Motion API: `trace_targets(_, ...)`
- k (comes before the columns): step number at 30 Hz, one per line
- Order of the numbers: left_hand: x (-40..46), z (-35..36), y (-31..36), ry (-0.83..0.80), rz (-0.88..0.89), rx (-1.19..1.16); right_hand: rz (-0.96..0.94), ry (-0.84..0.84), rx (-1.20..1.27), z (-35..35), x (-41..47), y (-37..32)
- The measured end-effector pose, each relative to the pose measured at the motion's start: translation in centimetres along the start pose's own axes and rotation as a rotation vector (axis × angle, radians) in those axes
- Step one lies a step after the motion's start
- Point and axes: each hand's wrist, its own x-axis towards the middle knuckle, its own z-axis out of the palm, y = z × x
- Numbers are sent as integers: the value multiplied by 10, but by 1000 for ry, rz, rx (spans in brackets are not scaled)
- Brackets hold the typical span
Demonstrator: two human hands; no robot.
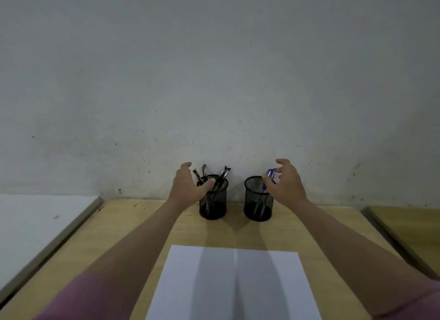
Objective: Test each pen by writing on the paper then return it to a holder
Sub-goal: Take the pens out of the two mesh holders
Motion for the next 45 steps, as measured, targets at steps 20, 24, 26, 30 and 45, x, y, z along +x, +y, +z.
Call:
trace_targets(20, 35, 52, 17, 20, 73, -36, 16, 70, 142, 29, 30, 10)
trace_targets(24, 34, 55, 19, 4, 81, -12, -11, 38, 152, 32, 30, 7)
trace_targets(26, 34, 55, 20, -5, 94, -26, -7, 18, 151, 34, 30, 6)
trace_targets(30, 35, 55, 18, -10, 130, -58, 13, -8, 152, 38, 32, 4)
trace_targets(45, 37, 45, 16, -77, 349, 4, 78, -123, 149, 32, 39, -13)
